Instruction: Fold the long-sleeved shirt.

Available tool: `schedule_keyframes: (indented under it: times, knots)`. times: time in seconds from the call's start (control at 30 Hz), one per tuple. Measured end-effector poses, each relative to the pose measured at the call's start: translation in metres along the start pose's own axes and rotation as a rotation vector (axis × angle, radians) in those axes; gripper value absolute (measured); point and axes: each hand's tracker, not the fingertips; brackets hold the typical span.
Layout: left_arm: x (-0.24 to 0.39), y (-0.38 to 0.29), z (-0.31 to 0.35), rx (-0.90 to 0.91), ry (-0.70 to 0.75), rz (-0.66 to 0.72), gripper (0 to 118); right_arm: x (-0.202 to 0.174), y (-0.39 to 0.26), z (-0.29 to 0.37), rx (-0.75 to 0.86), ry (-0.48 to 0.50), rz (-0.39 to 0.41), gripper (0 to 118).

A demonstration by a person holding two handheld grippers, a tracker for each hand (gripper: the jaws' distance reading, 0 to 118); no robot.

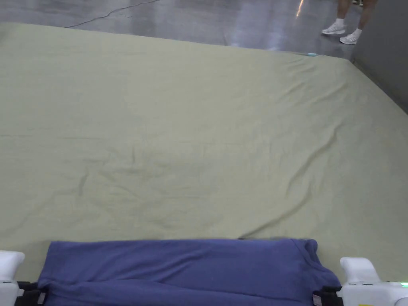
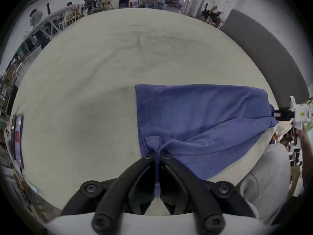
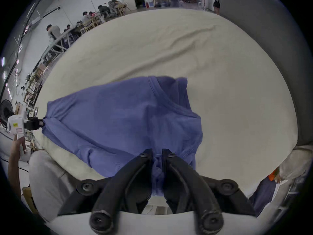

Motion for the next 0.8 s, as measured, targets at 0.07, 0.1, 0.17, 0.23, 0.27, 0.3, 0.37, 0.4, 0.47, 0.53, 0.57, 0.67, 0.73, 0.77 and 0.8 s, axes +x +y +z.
schedule_keyframes:
  times: [0.07,0.1,0.17,0.23,0.27,0.3,0.37,0.4,0.47,0.53,0.57,0.67,0.73,0.77,0.8]
  knots:
    - [0.007,0.001,-0.002,-0.010,0.030,-0.042,0,0.000,-0.003,-0.016,-0.030,-0.021,-0.001,7]
    - [0.010,0.001,-0.006,-0.011,0.059,-0.085,0,0.002,-0.004,-0.022,-0.027,-0.017,-0.005,8]
    - [0.015,-0.002,-0.007,0.001,0.089,-0.116,2,0.004,-0.002,-0.023,-0.001,-0.008,-0.038,12]
    - [0.020,-0.001,-0.001,0.010,0.115,-0.092,39,0.008,0.001,-0.021,0.006,0.013,-0.072,18]
    - [0.023,0.002,0.009,0.005,0.140,-0.059,72,0.009,0.003,-0.017,-0.004,0.018,-0.075,31]
    - [0.024,0.004,0.018,-0.007,0.152,-0.057,92,0.008,0.006,-0.008,-0.012,0.021,-0.081,38]
    - [0.029,0.007,0.048,0.061,0.139,-0.061,103,0.005,0.011,0.023,0.018,-0.005,-0.049,56]
    - [0.033,0.008,0.070,0.147,0.110,-0.064,108,0.001,0.012,0.044,0.081,-0.041,-0.019,93]
    - [0.036,0.009,0.098,0.207,0.054,-0.058,108,-0.008,0.014,0.086,0.194,0.010,0.003,107]
    - [0.041,0.006,0.111,0.255,0.029,-0.023,107,-0.018,0.015,0.104,0.214,0.078,-0.021,107]
    - [0.040,0.004,0.108,0.234,-0.025,0.011,107,-0.022,0.015,0.107,0.209,0.114,-0.036,107]
    - [0.029,-0.007,0.083,0.093,-0.155,0.136,64,-0.043,0.015,0.104,0.161,0.244,-0.015,79]
    - [0.028,-0.014,0.068,0.078,-0.131,0.140,0,-0.060,0.014,0.091,0.141,0.238,0.019,0]
    - [0.032,-0.012,0.073,0.084,-0.111,0.140,0,-0.066,0.013,0.090,0.151,0.226,0.037,0]
    - [0.031,-0.009,0.071,0.074,-0.123,0.140,0,-0.070,0.013,0.088,0.122,0.212,0.079,0]
